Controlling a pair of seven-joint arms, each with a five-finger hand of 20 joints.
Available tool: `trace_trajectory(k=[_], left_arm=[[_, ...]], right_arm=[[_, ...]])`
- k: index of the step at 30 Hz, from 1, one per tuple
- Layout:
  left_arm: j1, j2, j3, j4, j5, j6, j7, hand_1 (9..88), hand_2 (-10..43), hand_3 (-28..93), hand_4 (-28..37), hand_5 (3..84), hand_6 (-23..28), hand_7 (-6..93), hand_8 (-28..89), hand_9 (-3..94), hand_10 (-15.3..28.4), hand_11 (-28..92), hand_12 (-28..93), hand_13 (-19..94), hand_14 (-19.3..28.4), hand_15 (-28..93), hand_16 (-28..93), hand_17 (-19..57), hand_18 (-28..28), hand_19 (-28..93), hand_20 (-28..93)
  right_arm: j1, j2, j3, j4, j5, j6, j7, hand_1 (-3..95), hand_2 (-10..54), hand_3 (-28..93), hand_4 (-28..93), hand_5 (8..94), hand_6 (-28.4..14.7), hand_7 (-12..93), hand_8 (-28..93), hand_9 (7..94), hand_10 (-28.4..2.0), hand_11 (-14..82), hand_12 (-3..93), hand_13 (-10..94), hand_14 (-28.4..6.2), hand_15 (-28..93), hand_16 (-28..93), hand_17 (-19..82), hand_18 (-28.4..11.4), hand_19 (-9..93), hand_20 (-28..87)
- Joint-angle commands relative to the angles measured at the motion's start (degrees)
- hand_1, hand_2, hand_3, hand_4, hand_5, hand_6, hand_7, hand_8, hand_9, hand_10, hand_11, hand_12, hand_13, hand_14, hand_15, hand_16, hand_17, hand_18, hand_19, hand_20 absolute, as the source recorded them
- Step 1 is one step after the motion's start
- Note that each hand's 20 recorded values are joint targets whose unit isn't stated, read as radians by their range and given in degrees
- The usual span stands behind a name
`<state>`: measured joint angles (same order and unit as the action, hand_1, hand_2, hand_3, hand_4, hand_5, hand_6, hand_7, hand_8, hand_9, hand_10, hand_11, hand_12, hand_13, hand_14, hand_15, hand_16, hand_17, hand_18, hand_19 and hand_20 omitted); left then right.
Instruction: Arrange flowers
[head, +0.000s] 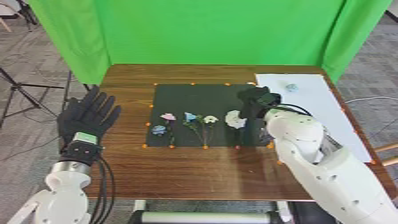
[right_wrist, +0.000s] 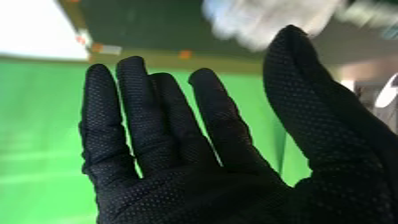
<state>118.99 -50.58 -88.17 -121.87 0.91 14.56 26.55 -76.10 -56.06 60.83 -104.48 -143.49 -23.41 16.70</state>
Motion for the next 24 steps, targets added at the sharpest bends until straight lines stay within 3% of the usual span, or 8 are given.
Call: trace_trajectory(k=[1,11,12,13,14,19,21,24], left_arm=[[-2.2,-0.96,0.82,1.43,2.30,-2.43,-3.26,28.9,17.5,73,-28.3,41.9,5.7,22.5,-12,41.3,13.4,26,13,29,15.3,47,-7,-4.2,15.6,42,12],[-3.3,-1.92,1.45,0.88,4.66,-4.03,-6.29,28.6,16.9,72,-28.3,42.3,6.0,21.7,-12,40.2,13.3,26,13,28,15.3,47,-7,-4.5,15.6,42,12],[-3.4,-3.98,0.57,0.93,6.22,-4.19,-8.44,28.5,16.9,72,-28.3,42.4,6.1,21.6,-12,40.1,13.4,26,13,28,15.3,47,-7,-4.5,15.6,42,12],[-3.8,-0.02,2.84,0.86,3.10,-3.32,-4.47,28.5,16.9,72,-28.3,42.4,6.1,21.5,-11,40.1,13.4,25,13,28,15.3,47,-7,-4.5,15.6,42,12],[-4.2,0.59,3.42,1.01,2.55,-2.37,-4.13,28.5,16.9,72,-28.3,42.4,6.1,21.4,-11,40.0,13.5,25,13,28,15.3,47,-7,-4.6,15.6,42,12],[-4.7,-0.50,3.45,1.37,3.86,-2.90,-5.39,28.5,16.5,73,-28.3,40.0,5.7,20.7,-11,39.0,13.3,25,13,28,15.5,47,-6,-4.6,15.7,42,12],[-4.9,0.06,4.05,1.30,2.98,-2.60,-4.37,28.5,16.5,73,-28.3,39.9,5.7,20.9,-11,38.9,13.3,25,13,28,15.5,47,-6,-4.6,15.7,42,12],[-5.6,0.81,5.85,0.41,0.25,1.52,-0.33,28.7,16.6,72,-28.3,40.8,5.9,21.3,-11,39.7,13.4,26,14,29,15.7,47,-6,-4.6,15.7,42,12]], right_arm=[[0.4,1.5,6.6,2.3,4.4,11.9,6.5,26.5,0.5,82,-28,34.2,-8.3,20,-11,35.8,-19.6,12.8,16.4,29,-17.1,35,9,17,-19.4,61,18],[12.7,2.4,4.7,21.2,13.2,15.1,11.7,23.8,7.4,80,-27,31.8,-8.6,16,-11,27.1,-18.8,8.0,12.5,19,-16.8,24,5,16,-18.7,48,11],[13.4,2.7,4.1,22.4,12.7,14.4,11.4,24.0,7.5,80,-27,31.6,-8.6,16,-11,26.4,-18.6,8.7,11.4,18,-16.6,25,4,15,-18.6,48,10],[14.4,2.7,3.9,23.5,12.4,12.1,10.9,24.6,7.5,81,-27,31.4,-8.7,16,-11,25.8,-18.4,9.7,9.5,18,-16.3,25,1,15,-18.4,48,9],[15.1,2.7,3.6,24.7,12.4,10.3,10.4,24.9,7.4,81,-27,31.1,-8.6,15,-11,25.4,-17.9,9.7,9.2,17,-16.0,25,0,15,-18.3,47,9],[17.1,2.4,2.7,29.8,14.4,6.8,8.5,25.8,7.1,81,-27,29.8,-8.3,15,-11,23.8,-16.6,9.2,8.6,17,-15.2,24,0,15,-16.5,46,8],[17.1,2.4,2.4,31.0,13.4,4.9,6.5,27.5,6.5,82,-28,29.5,-8.2,15,-11,23.4,-15.7,10.1,8.5,17,-14.6,25,-1,15,-15.5,45,8],[17.4,2.4,1.1,33.6,13.4,5.9,1.3,30.5,5.4,83,-28,31.1,-8.2,17,-12,25.3,-15.1,12.2,8.0,18,-13.7,27,-1,16,-13.6,44,8]])
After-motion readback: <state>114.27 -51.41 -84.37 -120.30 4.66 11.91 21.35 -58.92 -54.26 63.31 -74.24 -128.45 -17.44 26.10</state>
